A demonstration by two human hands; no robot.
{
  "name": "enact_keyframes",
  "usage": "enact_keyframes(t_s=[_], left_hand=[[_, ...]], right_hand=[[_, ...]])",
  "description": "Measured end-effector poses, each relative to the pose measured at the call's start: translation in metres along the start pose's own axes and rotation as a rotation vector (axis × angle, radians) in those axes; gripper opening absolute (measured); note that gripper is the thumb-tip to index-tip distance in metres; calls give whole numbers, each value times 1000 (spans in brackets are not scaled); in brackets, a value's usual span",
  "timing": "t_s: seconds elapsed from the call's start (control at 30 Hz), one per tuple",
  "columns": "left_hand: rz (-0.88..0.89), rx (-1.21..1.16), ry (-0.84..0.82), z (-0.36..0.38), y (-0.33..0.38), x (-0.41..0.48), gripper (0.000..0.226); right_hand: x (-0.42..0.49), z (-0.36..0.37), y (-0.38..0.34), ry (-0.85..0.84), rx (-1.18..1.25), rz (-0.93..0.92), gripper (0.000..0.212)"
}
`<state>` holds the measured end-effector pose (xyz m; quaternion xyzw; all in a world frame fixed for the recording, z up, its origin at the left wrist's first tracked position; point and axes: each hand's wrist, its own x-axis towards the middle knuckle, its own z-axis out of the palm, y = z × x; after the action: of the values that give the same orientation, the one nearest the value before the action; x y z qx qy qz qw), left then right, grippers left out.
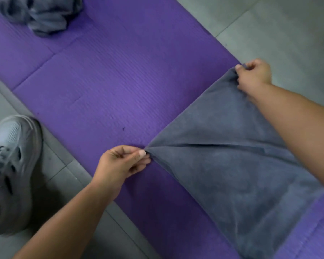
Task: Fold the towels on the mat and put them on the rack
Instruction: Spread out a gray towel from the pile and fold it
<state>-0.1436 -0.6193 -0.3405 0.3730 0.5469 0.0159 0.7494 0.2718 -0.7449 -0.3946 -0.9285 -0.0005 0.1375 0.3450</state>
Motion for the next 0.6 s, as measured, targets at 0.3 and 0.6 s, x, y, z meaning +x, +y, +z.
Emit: enact_keyframes(t_s=[0.3, 0.6], left_hand=[[98, 176, 306, -34, 50, 41, 26], [107, 344, 373, -82, 90, 69, 21]], right_hand=[[-30, 51, -100, -73, 78, -74, 26], [-22, 96, -154, -95, 278, -42, 25]])
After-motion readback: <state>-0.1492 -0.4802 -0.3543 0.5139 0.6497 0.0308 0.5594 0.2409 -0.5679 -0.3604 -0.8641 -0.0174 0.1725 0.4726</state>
